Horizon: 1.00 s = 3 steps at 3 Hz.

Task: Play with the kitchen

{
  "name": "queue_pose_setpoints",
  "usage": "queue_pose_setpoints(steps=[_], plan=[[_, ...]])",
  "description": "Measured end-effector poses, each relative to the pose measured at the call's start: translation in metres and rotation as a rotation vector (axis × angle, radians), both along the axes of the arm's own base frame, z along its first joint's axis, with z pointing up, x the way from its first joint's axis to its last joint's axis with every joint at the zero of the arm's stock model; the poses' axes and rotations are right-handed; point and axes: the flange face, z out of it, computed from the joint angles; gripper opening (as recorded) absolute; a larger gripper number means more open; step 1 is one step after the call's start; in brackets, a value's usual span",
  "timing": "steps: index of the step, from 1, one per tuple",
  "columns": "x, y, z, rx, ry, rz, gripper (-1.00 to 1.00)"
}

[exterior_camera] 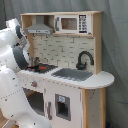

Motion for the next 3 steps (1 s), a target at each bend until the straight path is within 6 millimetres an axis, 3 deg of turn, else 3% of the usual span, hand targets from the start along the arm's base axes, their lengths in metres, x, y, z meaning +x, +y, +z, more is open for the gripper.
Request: queue_pose_setpoints(steps=[3], plan=[[0.032, 0.024, -0.007, -0.031, 0.026, 0.034, 1.00]])
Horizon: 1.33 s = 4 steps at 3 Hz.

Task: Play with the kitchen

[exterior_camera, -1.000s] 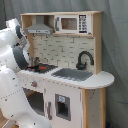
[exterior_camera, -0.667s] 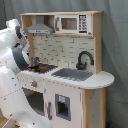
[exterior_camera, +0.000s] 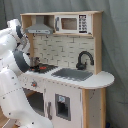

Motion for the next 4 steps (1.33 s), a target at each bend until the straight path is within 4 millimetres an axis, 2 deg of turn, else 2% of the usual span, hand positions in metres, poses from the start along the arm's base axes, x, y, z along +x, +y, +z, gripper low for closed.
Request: queue_pose_setpoints(steps=[3, 4], plan=[[0.024, 0.002, -0.002, -0.027, 0.051, 0.030, 1.00], [0.029, 0.001, -0.015, -0.029, 0.105, 0.052, 1.00]])
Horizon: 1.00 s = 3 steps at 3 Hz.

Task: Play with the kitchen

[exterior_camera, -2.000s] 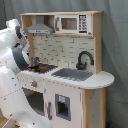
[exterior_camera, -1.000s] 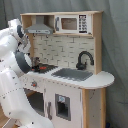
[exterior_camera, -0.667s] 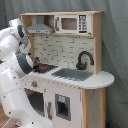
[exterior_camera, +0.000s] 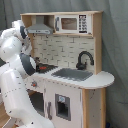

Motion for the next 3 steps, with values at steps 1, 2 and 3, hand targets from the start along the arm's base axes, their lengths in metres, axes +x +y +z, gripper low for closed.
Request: queue_pose_setpoints(steps=[1, 2, 3], plan=[[0.0101, 0.0121, -0.0510, -0.019, 0.067, -0.020, 1.00], [0.0099, 0.0123, -0.0511, -0.018, 0.068, -0.020, -1.00], [0.0093, 0.0134, -0.0516, -0.004, 0.079, -0.019, -1.00]])
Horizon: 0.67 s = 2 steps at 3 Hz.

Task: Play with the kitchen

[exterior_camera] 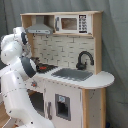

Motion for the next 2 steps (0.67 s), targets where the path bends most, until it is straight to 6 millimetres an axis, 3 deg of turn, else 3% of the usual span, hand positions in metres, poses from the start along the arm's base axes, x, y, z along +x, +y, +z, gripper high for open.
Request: queue_pose_setpoints(steps=[2], plan=[[-0.020, -0.042, 0.053, -0.008, 0.101, -0.086, -1.00]])
